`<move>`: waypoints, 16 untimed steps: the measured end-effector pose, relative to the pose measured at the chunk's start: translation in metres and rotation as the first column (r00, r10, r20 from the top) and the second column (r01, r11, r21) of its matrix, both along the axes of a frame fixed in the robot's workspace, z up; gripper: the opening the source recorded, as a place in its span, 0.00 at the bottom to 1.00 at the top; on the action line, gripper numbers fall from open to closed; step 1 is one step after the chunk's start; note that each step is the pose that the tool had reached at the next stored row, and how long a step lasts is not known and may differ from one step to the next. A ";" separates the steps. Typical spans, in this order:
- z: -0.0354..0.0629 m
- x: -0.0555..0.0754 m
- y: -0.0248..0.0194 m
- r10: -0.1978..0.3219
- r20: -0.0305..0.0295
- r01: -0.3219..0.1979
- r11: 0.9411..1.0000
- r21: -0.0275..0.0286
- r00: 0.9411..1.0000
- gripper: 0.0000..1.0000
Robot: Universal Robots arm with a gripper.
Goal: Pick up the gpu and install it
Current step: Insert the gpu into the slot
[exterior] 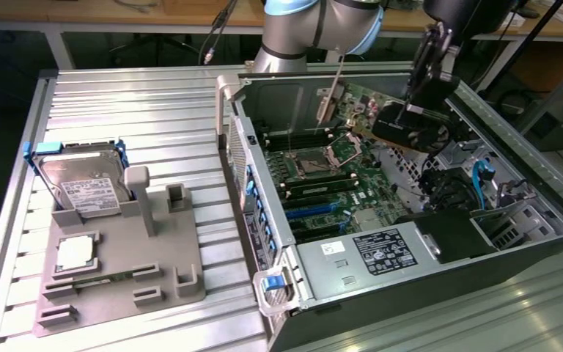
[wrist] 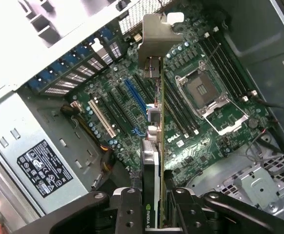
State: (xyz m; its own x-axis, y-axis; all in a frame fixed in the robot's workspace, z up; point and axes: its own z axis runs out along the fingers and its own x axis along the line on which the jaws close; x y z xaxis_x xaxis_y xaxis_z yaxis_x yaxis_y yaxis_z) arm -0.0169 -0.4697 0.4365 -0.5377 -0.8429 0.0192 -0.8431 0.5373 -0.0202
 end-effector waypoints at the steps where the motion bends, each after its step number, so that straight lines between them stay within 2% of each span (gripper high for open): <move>1: 0.0000 0.000 0.0000 0.017 0.000 -0.017 1.000 0.000 1.000 0.27; 4: 0.0000 0.000 0.0000 0.107 0.000 -0.107 0.994 0.000 0.994 0.27; 7: 0.0000 0.000 0.0000 0.181 0.000 -0.181 0.983 0.000 0.983 0.27; 9: 0.0000 0.000 0.0000 0.226 0.000 -0.226 0.974 0.000 0.974 0.27; 11: 0.0000 0.000 0.0000 0.284 0.000 -0.284 0.959 0.000 0.959 0.27; 13: 0.0000 0.000 0.0000 0.322 0.000 -0.322 0.947 0.000 0.947 0.27; 14: 0.0000 0.000 0.0000 0.346 0.000 -0.346 0.938 0.000 0.938 0.27; 15: 0.0000 0.000 0.0000 0.360 0.000 -0.360 0.933 0.000 0.933 0.27; 16: 0.0000 0.000 0.0000 0.387 0.000 -0.387 0.922 0.000 0.922 0.27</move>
State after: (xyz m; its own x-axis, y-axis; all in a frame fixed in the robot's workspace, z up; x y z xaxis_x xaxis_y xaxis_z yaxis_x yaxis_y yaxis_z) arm -0.0169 -0.4697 0.4365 -0.1696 -0.9853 0.0192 -0.9854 0.1692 -0.0202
